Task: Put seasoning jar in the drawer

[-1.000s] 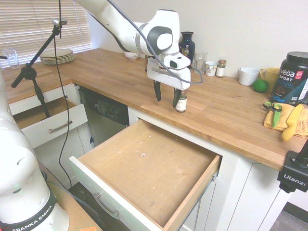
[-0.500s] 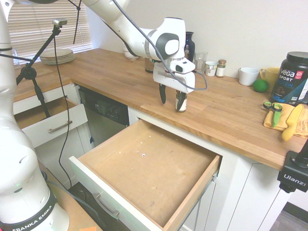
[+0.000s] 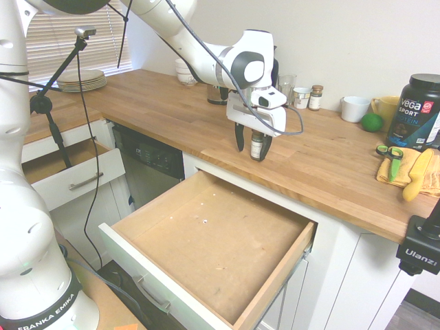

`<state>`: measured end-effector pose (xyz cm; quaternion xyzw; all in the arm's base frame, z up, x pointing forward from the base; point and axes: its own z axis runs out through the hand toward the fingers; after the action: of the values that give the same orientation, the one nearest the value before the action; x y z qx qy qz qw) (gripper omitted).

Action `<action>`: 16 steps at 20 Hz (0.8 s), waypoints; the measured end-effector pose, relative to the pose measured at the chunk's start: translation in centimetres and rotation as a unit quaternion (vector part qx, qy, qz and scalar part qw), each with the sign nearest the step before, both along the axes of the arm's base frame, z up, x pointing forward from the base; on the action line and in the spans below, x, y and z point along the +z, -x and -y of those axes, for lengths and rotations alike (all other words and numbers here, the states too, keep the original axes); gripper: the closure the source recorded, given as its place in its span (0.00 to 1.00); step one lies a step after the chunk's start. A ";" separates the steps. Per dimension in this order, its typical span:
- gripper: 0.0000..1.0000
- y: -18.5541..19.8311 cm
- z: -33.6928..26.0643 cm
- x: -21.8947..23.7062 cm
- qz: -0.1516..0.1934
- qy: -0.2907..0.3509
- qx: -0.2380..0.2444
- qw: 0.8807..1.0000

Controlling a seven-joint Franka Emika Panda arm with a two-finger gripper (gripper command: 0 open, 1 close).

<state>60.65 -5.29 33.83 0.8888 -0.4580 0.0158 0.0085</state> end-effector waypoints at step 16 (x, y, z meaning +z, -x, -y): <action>1.00 -1.0 1.0 -0.3 0.001 -0.002 -0.011 1.000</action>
<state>61.60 -6.33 33.57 0.8837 -0.4677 0.0161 0.0067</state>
